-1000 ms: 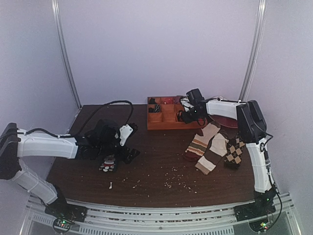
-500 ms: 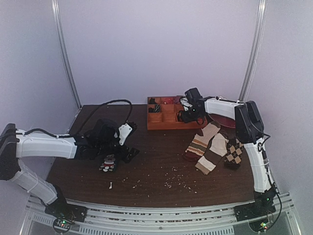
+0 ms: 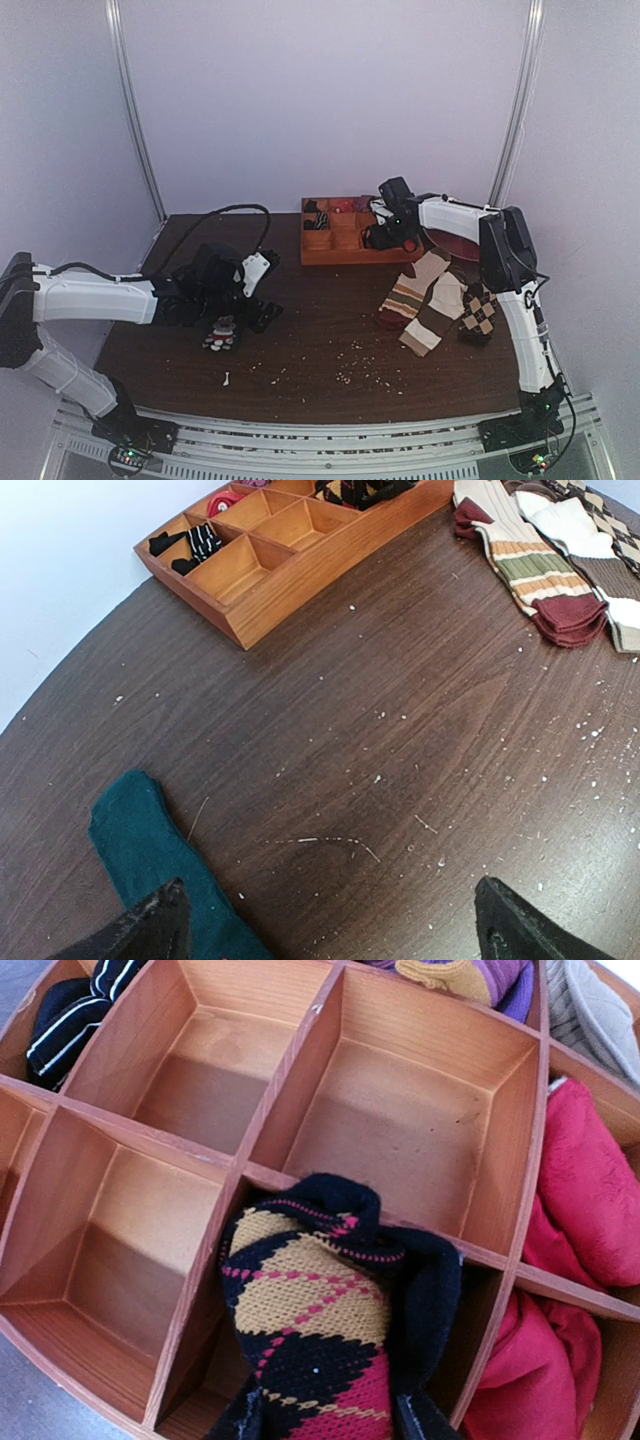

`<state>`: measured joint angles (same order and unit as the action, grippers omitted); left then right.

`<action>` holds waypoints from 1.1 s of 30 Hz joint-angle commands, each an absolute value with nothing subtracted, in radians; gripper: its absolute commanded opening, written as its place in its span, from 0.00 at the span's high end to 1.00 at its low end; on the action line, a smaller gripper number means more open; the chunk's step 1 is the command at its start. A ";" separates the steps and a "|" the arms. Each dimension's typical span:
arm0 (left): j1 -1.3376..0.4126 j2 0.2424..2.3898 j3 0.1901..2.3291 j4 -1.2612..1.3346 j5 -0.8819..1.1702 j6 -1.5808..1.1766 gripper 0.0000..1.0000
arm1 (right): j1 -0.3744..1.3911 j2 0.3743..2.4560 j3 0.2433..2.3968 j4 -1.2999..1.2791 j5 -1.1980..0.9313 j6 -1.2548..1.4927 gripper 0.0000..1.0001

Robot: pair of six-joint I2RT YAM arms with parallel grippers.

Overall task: Roll the socks
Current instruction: Place a pair of socks in the storage box.

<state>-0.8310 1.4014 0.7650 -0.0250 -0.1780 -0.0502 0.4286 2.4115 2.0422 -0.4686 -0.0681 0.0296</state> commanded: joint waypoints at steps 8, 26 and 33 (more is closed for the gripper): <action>-0.824 1.400 0.786 -0.005 -0.184 -0.028 0.02 | 0.439 2.411 2.073 -0.512 -0.216 0.097 0.59; -0.824 1.404 0.788 -0.003 -0.189 -0.022 0.02 | 0.437 2.331 2.077 -0.487 -0.210 0.107 0.50; -0.824 1.401 0.788 -0.004 -0.188 -0.022 0.02 | 0.437 2.319 2.073 -0.488 -0.184 0.112 0.45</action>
